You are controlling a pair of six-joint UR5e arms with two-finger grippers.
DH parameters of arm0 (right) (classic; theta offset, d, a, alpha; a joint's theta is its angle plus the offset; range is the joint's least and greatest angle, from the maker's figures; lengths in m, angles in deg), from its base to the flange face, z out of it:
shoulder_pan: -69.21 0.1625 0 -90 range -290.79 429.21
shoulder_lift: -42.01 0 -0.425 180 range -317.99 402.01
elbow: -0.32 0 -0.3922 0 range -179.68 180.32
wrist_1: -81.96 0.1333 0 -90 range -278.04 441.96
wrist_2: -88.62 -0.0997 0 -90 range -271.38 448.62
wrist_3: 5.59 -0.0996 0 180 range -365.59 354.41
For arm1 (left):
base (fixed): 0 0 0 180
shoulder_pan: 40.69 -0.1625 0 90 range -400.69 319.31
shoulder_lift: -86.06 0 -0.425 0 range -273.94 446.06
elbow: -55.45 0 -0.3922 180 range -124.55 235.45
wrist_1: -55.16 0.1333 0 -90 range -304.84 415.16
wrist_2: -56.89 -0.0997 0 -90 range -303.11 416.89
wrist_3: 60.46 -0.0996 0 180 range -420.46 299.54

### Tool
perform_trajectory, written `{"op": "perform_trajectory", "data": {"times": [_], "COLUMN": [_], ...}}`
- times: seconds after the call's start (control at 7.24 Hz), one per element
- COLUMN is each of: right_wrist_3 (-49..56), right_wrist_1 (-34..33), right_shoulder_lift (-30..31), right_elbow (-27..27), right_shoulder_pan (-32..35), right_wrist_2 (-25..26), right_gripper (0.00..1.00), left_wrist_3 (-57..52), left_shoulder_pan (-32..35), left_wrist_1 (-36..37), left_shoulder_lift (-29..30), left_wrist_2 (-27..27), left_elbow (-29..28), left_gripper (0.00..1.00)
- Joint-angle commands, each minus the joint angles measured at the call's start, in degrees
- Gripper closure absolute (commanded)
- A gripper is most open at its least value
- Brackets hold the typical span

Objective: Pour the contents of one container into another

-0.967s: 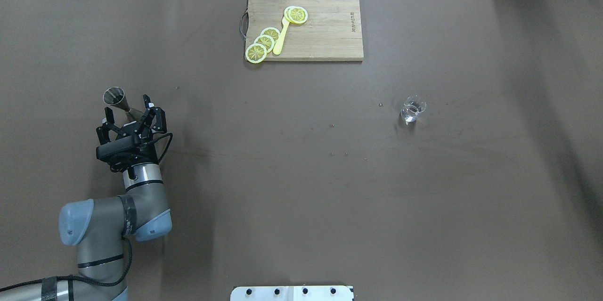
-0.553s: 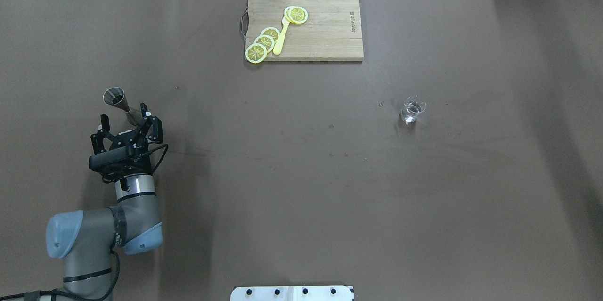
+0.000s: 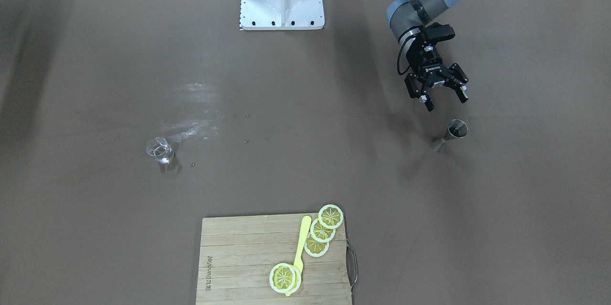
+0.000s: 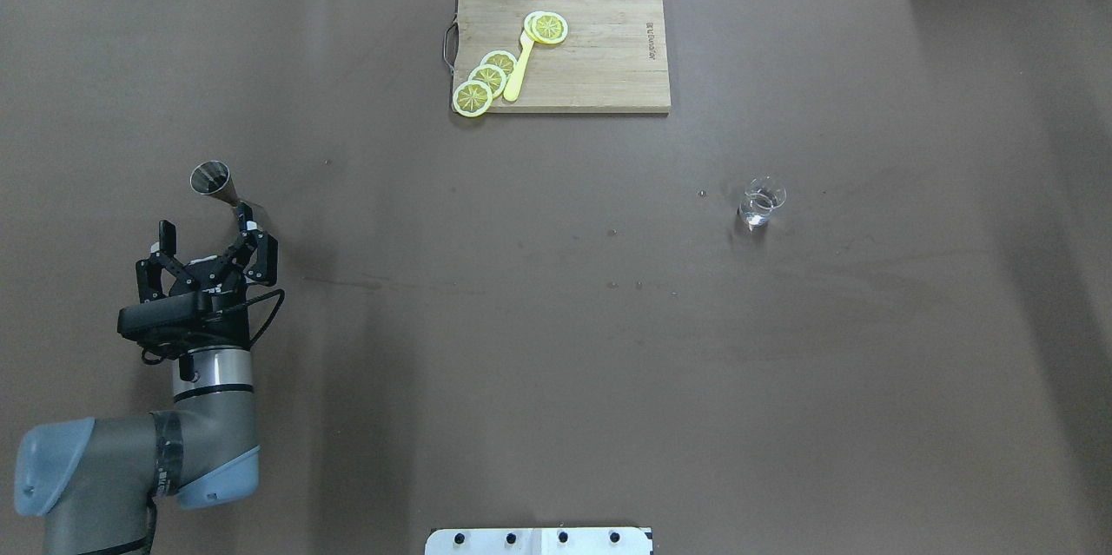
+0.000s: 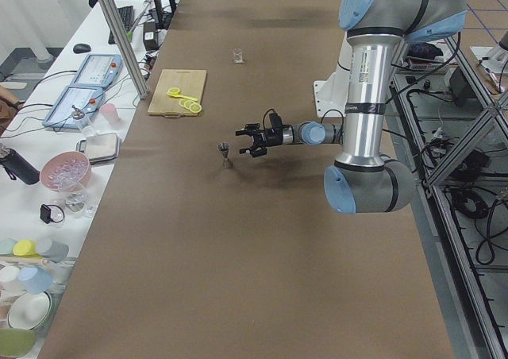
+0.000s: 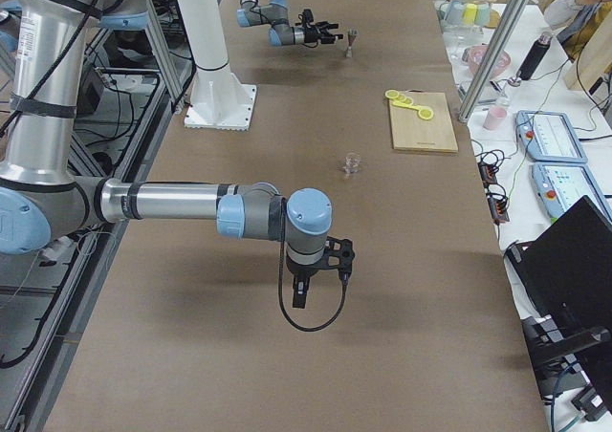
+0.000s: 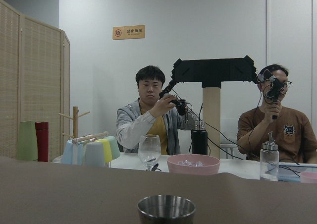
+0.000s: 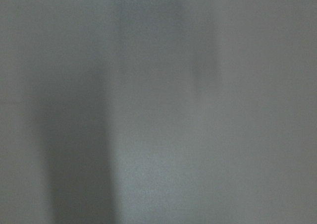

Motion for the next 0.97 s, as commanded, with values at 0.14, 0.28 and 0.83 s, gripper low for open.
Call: {"op": "perform_trajectory", "data": {"times": [0.14,0.28,0.83], "right_wrist_3": [0.4,0.3,0.4], "right_wrist_1": [0.0,0.0,0.0], "right_shoulder_lift": [-0.1,-0.1,-0.1], "right_elbow": [-0.2,-0.1,-0.2], "right_shoulder_pan": [1.2,1.2,1.8], "right_wrist_2": [-0.2,-0.2,-0.3], "right_gripper": [0.00,0.00,0.00], "left_wrist_3": [-1.1,-4.7,-6.1], "left_shoulder_pan": [-0.6,-0.6,-0.3], "left_wrist_1": [2.0,1.9,1.8], "left_shoulder_lift": [-3.1,-3.1,-2.4], "left_wrist_2": [-0.3,-0.3,0.1], "left_elbow": [7.2,8.0,10.8], "left_gripper": [0.01,0.01,0.01]}}
